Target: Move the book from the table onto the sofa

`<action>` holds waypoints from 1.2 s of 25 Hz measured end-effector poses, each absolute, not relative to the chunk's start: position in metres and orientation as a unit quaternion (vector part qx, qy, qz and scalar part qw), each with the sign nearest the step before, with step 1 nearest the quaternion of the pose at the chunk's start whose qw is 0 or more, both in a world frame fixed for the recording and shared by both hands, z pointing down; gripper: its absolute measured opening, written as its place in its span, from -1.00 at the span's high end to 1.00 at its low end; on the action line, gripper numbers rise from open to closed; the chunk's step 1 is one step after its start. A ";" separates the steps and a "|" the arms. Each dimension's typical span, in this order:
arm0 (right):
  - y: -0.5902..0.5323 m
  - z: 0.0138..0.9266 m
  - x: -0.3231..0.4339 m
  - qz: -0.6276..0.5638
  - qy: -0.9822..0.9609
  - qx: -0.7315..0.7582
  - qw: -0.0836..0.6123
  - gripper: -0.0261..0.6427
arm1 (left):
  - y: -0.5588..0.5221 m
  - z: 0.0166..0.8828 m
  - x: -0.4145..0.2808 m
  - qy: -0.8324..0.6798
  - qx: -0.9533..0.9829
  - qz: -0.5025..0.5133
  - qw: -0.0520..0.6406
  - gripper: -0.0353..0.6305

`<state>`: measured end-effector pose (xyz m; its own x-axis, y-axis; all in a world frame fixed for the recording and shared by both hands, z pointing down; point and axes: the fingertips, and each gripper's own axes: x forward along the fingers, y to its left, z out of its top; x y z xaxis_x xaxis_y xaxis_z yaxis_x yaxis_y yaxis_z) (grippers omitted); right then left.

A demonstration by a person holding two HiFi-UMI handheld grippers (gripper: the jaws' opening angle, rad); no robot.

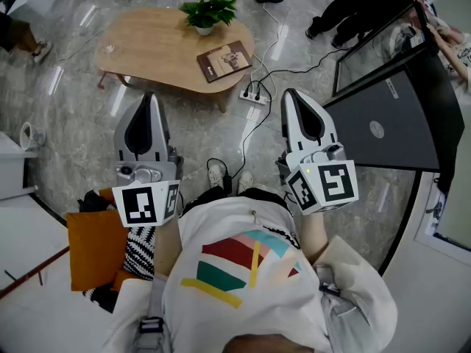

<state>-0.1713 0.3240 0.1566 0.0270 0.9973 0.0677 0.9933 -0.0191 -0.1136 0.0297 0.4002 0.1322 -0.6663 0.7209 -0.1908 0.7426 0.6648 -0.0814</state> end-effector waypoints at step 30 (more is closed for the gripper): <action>0.283 0.189 -0.257 0.106 -0.678 -0.718 0.115 0.89 | 0.363 0.148 -0.065 0.920 0.379 -0.092 0.044 0.87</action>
<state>-0.2574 0.2827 0.1885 0.0575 0.9983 0.0031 0.9497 -0.0537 -0.3086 -0.0650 0.3630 0.1477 -0.7091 0.6889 -0.1503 0.7050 0.6960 -0.1364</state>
